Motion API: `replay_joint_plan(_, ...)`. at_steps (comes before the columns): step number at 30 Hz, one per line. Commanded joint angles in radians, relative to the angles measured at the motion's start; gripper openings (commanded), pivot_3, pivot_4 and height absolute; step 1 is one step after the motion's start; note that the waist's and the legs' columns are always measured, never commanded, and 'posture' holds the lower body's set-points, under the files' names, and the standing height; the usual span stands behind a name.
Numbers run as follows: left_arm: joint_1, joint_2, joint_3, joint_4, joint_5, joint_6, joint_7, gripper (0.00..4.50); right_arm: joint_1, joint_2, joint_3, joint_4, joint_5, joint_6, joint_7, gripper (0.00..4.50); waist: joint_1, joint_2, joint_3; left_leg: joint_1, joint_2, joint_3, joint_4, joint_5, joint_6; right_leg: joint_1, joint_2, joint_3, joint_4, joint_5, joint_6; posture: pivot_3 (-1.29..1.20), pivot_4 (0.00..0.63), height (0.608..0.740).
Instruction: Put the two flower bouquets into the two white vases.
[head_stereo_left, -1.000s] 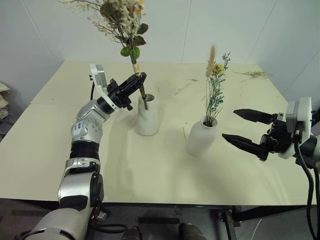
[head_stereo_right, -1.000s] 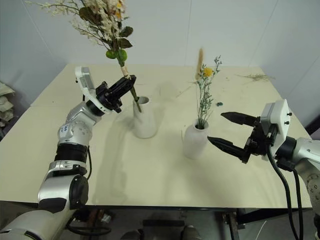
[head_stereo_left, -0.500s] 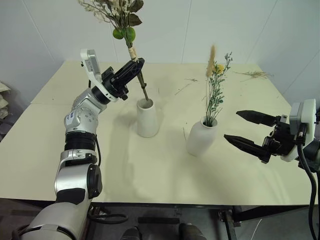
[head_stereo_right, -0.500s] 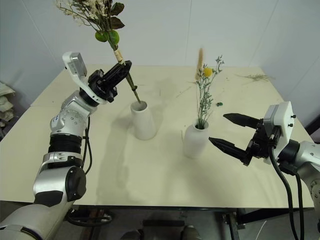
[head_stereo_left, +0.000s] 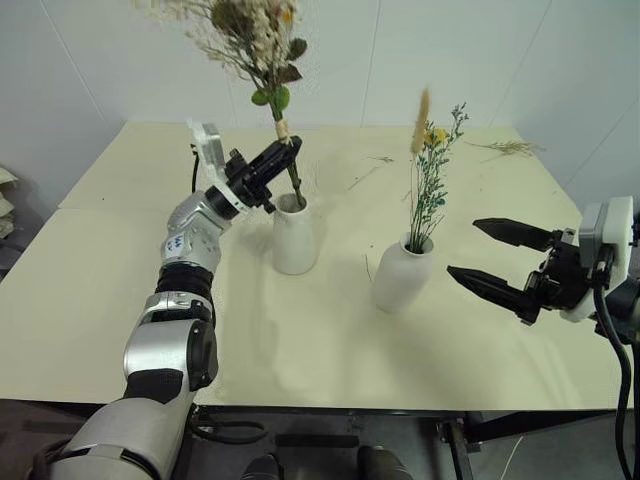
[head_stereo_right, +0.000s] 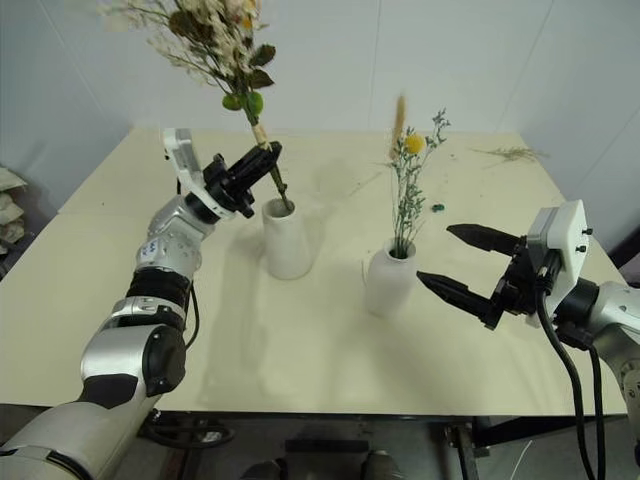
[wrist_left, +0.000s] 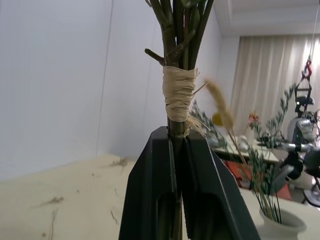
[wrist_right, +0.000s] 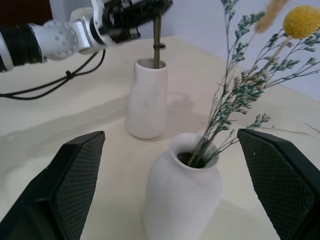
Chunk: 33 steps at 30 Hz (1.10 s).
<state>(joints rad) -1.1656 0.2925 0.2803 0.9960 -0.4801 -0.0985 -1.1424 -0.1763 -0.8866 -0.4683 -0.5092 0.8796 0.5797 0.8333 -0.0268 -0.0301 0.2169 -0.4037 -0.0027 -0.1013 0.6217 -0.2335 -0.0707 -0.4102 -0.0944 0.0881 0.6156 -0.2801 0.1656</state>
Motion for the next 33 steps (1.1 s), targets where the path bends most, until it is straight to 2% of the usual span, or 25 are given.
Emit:
replay_joint_plan(1,-0.006,0.013,0.005,0.026,0.027,-0.066,-0.009,1.47,0.000,-0.009,-0.053,-0.038,0.035,0.004,-0.017,4.50,0.000,0.000,0.000,0.000,0.000,0.000,0.000,0.000,0.000,0.000,0.000,0.000,0.000,0.000,0.000,0.00,0.150,0.740)
replay_joint_plan(11,0.006,0.104,-0.022,0.007,0.083,-0.061,-0.037,4.40,0.016,-0.002,-0.065,-0.036,0.023,-0.010,-0.017,4.50,0.001,0.000,0.000,0.000,0.000,0.000,0.000,0.000,0.000,0.000,0.000,0.000,0.000,0.000,0.000,0.00,0.150,0.740)
replay_joint_plan(19,0.027,0.235,-0.110,-0.040,0.191,-0.031,-0.075,4.47,0.008,0.006,-0.046,-0.015,0.007,-0.028,-0.005,4.50,-0.001,0.000,0.000,0.000,0.000,0.000,0.000,0.000,0.000,0.000,0.000,0.000,0.000,0.000,0.000,0.00,0.150,0.740)
replay_joint_plan(24,0.029,0.332,-0.181,-0.054,0.281,-0.096,-0.145,4.47,0.001,0.011,-0.024,0.009,-0.008,-0.048,0.009,4.50,-0.001,0.000,0.000,0.000,0.000,0.000,0.000,0.000,0.000,0.000,0.000,0.000,0.000,0.000,0.000,0.00,0.150,0.740)
replay_joint_plan(28,-0.006,0.318,-0.153,-0.033,0.252,-0.106,-0.127,4.47,-0.012,0.023,-0.003,0.025,-0.022,-0.064,0.012,4.50,0.002,0.000,0.000,0.000,0.000,0.000,0.000,0.000,0.000,0.000,0.000,0.000,0.001,0.000,0.000,0.00,0.150,0.740)
replay_joint_plan(33,-0.015,0.247,-0.153,-0.011,0.243,-0.120,-0.130,4.47,-0.021,0.041,0.016,0.024,-0.028,-0.068,0.008,4.50,0.006,0.000,0.000,0.000,0.000,0.000,0.000,0.000,0.000,0.000,0.000,0.000,0.001,0.000,0.000,0.00,0.150,0.740)
